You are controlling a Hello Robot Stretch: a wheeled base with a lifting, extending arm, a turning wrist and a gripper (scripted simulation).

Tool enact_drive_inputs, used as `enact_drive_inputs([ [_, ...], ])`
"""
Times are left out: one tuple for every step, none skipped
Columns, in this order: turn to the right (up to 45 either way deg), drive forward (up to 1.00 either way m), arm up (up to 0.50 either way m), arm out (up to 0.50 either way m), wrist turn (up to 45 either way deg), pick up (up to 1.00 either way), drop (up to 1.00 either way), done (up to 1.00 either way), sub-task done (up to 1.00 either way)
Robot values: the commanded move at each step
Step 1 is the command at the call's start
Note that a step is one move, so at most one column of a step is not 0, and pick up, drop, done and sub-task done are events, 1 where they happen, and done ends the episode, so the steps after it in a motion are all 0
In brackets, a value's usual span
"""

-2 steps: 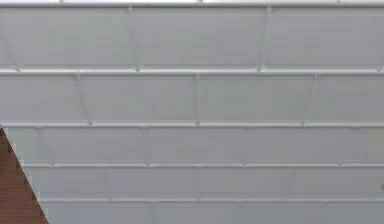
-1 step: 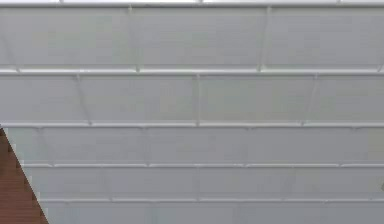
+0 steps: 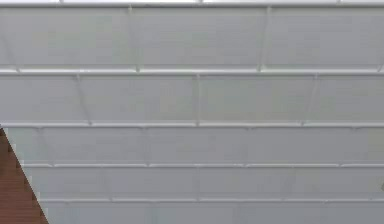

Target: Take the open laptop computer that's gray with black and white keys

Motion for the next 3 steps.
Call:
enact_drive_inputs([
  [0.0, 0.00, 0.00, 0.00, 42.0, 0.00, 0.00, 0.00, 0.00],
  [0.0, 0.00, -0.30, 0.00, 0.0, 0.00, 0.00, 0.00, 0.00],
  [0.0, 0.00, 0.00, 0.00, 0.0, 1.00, 0.00, 0.00, 0.00],
])
